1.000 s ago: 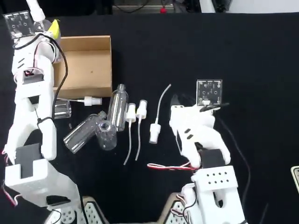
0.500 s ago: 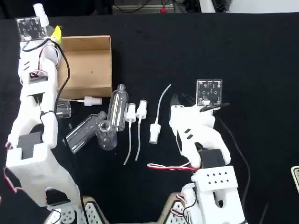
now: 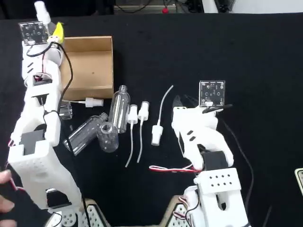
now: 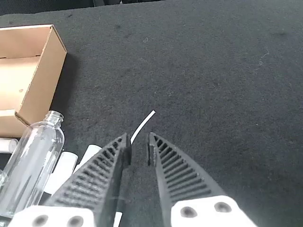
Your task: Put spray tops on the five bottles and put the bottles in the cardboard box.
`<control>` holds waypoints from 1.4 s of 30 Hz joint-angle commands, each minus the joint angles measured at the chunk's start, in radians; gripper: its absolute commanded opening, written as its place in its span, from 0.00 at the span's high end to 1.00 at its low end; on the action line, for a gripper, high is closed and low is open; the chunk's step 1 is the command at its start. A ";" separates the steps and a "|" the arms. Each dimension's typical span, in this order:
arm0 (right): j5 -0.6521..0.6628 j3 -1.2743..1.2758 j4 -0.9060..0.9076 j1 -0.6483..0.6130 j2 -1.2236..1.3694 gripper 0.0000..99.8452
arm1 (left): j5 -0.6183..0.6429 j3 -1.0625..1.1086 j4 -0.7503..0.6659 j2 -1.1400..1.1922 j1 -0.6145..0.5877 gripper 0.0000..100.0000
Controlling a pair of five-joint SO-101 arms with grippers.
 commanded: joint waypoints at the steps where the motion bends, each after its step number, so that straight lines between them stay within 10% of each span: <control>1: -0.008 -0.010 -0.026 0.005 -0.012 0.94 | 0.023 -0.111 -0.026 0.035 0.031 0.96; 42: -0.002 -0.010 -0.026 0.005 -0.018 0.94 | 0.132 -0.421 -0.201 0.442 -0.018 0.96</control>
